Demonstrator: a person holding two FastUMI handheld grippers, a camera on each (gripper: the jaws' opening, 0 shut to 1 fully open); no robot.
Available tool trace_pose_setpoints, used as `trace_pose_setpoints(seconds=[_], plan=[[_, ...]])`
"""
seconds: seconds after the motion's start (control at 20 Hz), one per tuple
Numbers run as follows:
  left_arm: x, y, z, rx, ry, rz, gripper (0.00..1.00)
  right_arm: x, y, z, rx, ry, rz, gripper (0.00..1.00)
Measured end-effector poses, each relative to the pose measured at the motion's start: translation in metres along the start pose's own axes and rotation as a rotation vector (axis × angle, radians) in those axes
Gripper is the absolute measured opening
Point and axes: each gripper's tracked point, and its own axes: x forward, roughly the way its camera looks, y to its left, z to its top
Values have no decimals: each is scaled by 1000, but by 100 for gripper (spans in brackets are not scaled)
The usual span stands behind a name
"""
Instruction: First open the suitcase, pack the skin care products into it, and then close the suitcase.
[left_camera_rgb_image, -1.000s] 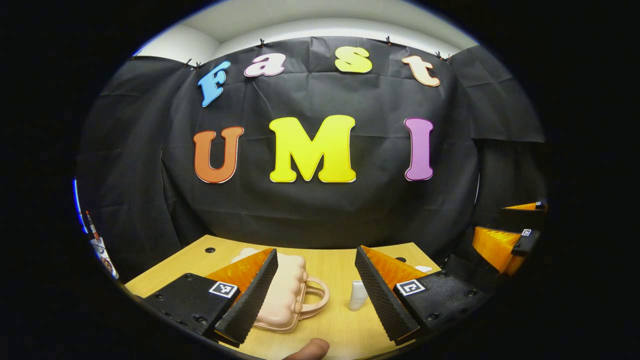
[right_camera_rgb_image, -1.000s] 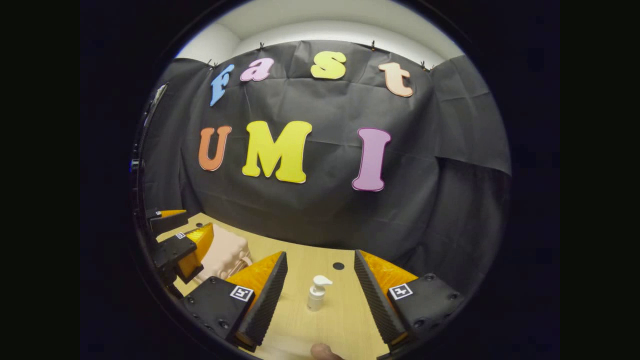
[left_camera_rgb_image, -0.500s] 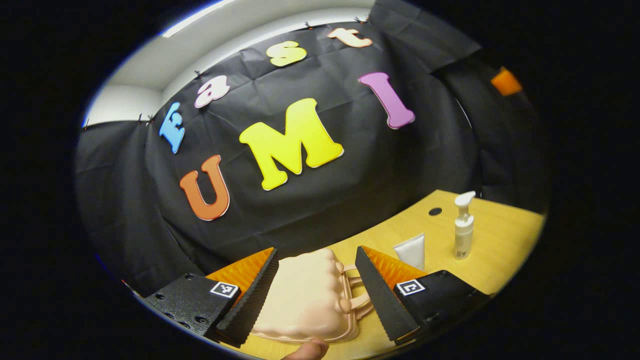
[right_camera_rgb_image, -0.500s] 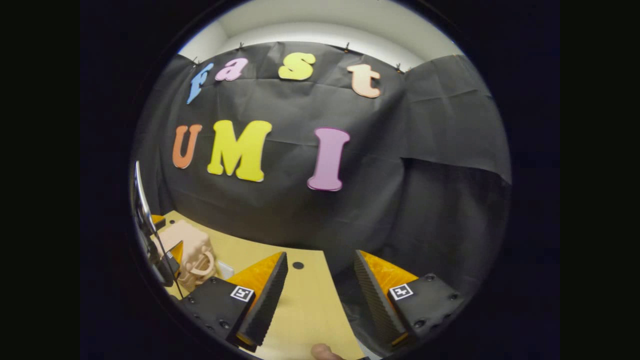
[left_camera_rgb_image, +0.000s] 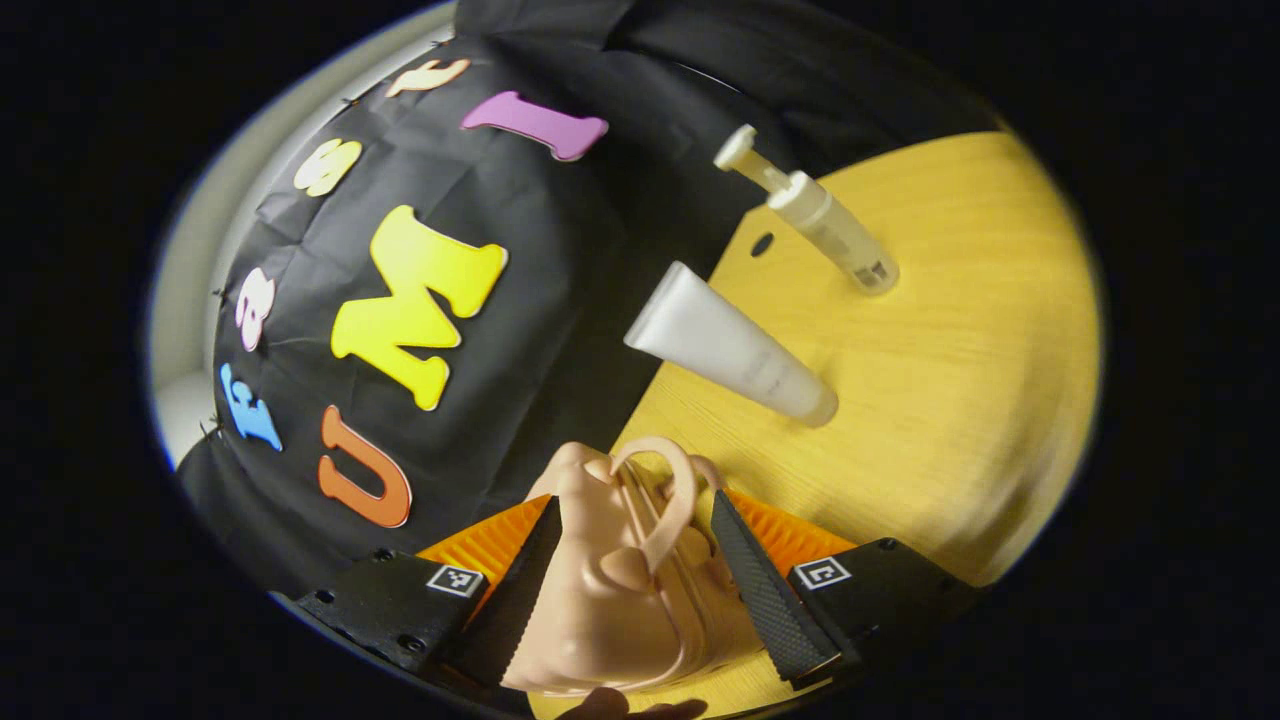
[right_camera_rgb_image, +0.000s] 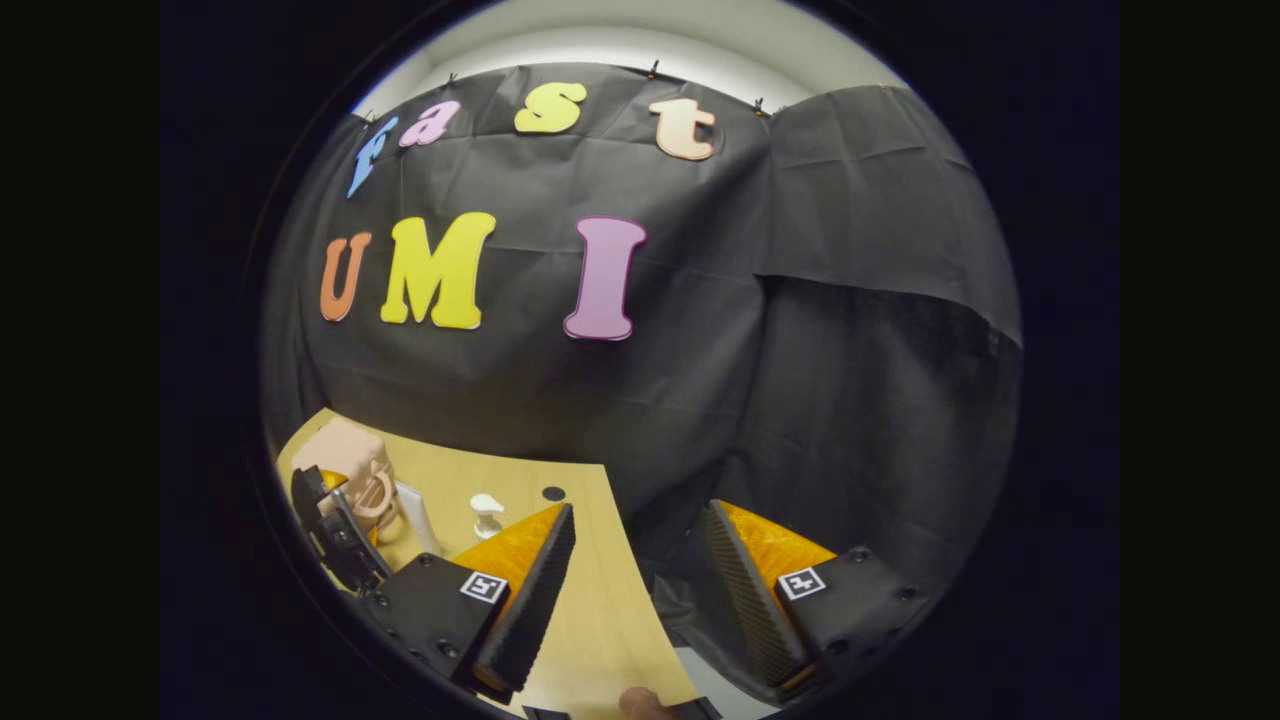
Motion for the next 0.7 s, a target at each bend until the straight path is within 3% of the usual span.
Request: trace_pose_setpoints(seconds=[0.15, 0.25, 0.3, 0.45, 0.7], plan=[[11, 3, -3, 104, 35, 55, 92, -2, -13, -5, 15, 6, -16, 80], [21, 0, -9, 178, 85, 40, 83, -1, -19, -11, 23, 20, -26, 80], [25, 2, -12, 214, 102, 42, 74, -1, -23, -14, 25, 28, -31, 80], [29, 2, -14, 250, 118, 43, 61, -1, -28, -20, 38, 46, -37, 80], [30, -6, -21, 323, 187, 1, 25, -5, -25, -23, 33, 53, -26, 80]])
